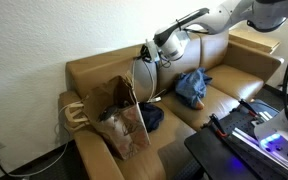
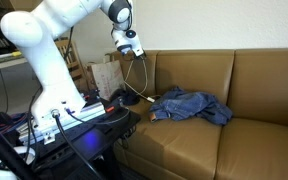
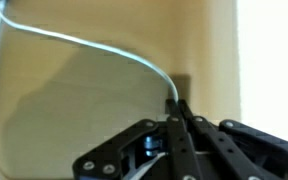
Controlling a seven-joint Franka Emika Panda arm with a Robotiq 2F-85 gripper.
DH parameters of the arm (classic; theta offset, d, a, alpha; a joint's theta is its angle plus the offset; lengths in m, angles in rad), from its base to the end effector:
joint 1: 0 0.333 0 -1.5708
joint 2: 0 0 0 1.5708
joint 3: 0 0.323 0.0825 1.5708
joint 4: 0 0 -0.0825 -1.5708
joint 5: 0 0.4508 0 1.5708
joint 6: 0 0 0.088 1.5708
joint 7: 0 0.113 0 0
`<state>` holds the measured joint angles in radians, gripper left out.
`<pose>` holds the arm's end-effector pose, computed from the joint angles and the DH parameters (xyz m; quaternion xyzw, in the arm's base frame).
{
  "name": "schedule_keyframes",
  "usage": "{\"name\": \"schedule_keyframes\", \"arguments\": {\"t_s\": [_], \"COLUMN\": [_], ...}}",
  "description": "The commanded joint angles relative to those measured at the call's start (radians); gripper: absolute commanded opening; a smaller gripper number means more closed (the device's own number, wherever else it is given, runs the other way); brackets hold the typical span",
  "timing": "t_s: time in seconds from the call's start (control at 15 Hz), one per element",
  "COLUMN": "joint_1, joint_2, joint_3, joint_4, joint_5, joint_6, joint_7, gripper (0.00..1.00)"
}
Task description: Move the charging cable from left to right
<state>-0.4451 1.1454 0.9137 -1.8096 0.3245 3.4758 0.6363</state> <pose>0.6861 0.2105 0.1083 -0.7254 0.5207 -0.1247 0.4326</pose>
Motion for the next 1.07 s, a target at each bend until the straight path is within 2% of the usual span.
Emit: {"name": "schedule_keyframes", "arguments": {"t_s": [0.0, 0.13, 0.27, 0.33, 0.47, 0.73, 1.0], "joint_1": [-0.061, -0.165, -0.161, -0.208, -0.305, -0.449, -0.551], "joint_2": [-0.009, -0.025, -0.023, -0.016, -0.069, -0.156, -0.255], "joint_3": [0.052, 0.128, 0.116, 0.156, 0.215, 0.328, 0.4], "joint_4": [-0.015, -0.091, -0.02, 0.009, -0.016, 0.047, 0.156], "joint_5": [-0.033, -0.069, -0.05, -0.049, -0.049, -0.028, 0.003], "joint_6": [-0.015, -0.022, -0.021, -0.019, -0.015, -0.018, -0.018], "joint_7": [-0.01, -0.028, -0.013, 0.01, 0.051, 0.098, 0.135], "gripper": [0.04, 0.01, 0.01, 0.01, 0.01, 0.01, 0.01]}}
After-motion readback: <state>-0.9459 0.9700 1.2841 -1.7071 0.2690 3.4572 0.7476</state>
